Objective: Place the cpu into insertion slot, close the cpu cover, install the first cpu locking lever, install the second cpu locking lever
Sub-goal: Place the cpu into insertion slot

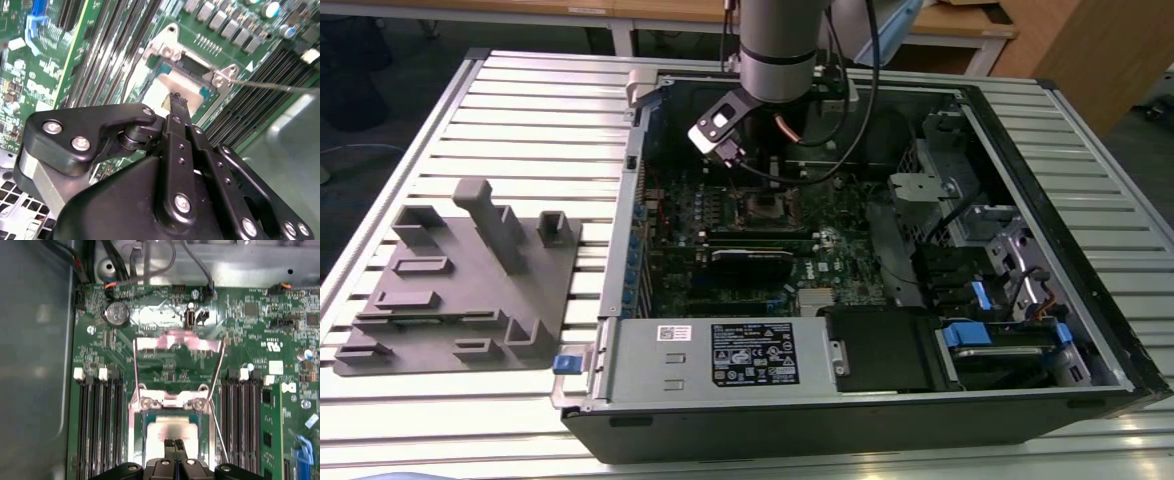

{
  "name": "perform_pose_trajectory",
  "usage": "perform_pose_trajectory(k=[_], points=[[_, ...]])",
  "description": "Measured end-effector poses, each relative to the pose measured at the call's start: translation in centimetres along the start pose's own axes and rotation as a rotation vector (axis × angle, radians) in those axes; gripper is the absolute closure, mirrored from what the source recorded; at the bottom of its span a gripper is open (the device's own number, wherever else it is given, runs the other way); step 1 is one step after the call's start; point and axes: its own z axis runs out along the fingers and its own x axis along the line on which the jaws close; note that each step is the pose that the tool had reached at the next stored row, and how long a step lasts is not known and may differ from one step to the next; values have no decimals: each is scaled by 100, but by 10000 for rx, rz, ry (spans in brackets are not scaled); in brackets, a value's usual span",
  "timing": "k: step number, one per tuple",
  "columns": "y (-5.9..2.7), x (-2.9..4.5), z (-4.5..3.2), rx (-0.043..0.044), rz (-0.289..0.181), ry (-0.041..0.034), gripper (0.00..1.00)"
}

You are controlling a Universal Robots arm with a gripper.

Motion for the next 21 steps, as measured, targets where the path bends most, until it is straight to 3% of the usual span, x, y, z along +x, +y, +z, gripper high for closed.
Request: perform_pose_trajectory(k=[13, 14, 16, 21], points=[[12, 1, 49, 11, 6, -58, 89], [12, 2, 50, 34, 6, -56, 89], [14, 2, 51, 180, 2, -56, 89], [14, 1, 50, 231, 1, -57, 89]])
